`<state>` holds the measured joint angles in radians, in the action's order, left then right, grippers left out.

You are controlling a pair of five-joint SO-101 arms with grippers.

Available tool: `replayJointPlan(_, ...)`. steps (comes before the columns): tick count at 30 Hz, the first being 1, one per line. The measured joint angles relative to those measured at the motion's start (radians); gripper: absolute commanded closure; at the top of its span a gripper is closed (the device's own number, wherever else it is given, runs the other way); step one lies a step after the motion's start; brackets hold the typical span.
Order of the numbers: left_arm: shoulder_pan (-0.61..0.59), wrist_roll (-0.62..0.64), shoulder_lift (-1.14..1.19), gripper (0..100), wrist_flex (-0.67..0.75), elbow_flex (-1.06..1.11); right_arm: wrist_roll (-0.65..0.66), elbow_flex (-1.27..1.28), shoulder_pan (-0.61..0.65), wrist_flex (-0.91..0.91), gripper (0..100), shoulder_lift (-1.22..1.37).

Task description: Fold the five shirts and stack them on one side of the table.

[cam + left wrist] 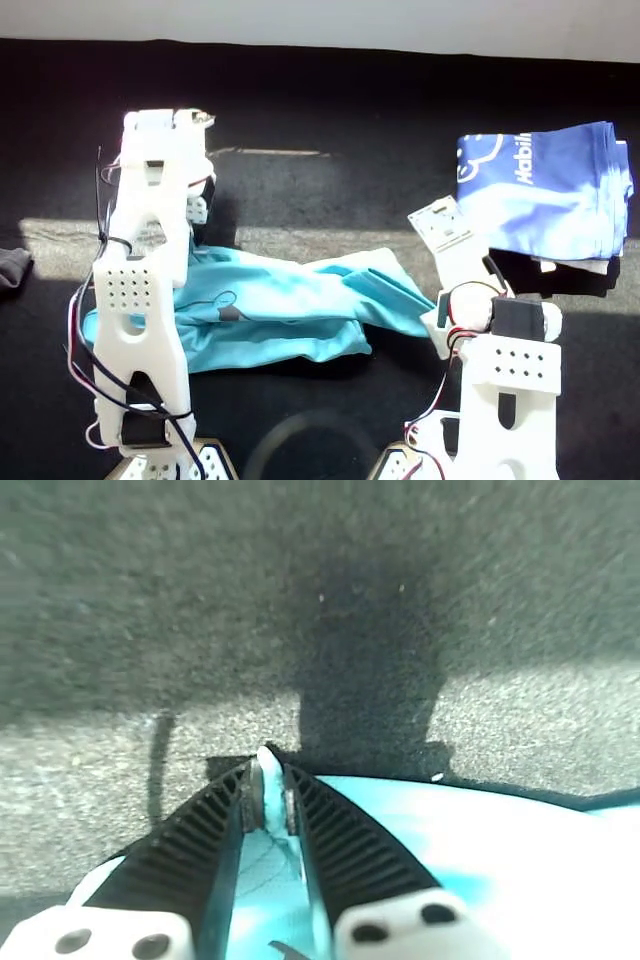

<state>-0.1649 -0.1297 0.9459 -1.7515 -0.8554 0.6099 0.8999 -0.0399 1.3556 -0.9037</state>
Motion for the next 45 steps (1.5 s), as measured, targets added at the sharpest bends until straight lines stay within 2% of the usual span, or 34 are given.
replayJointPlan(4, 0.0, 0.0, -0.035, 99, -0.002, -0.012, -0.058, 0.011, 0.0, -0.109, 99.2, 0.0)
replayJointPlan(9, 0.0, 0.0, -0.244, 99, -0.002, -0.012, -0.147, -0.008, 0.006, -0.238, 99.2, 0.0)
replayJointPlan(18, 0.0, -0.002, -0.703, 99, -0.006, 0.127, -0.155, -0.293, 0.044, -0.262, 99.2, 0.012)
replayJointPlan(30, 0.003, 0.0, -1.08, 99, -0.009, 0.164, -0.155, -1.08, -0.005, -0.029, 99.2, 0.42)
replayJointPlan(45, 0.003, -0.003, -1.444, 99, -0.011, 0.164, -0.155, -1.654, -0.005, 0.164, 99.2, 0.445)
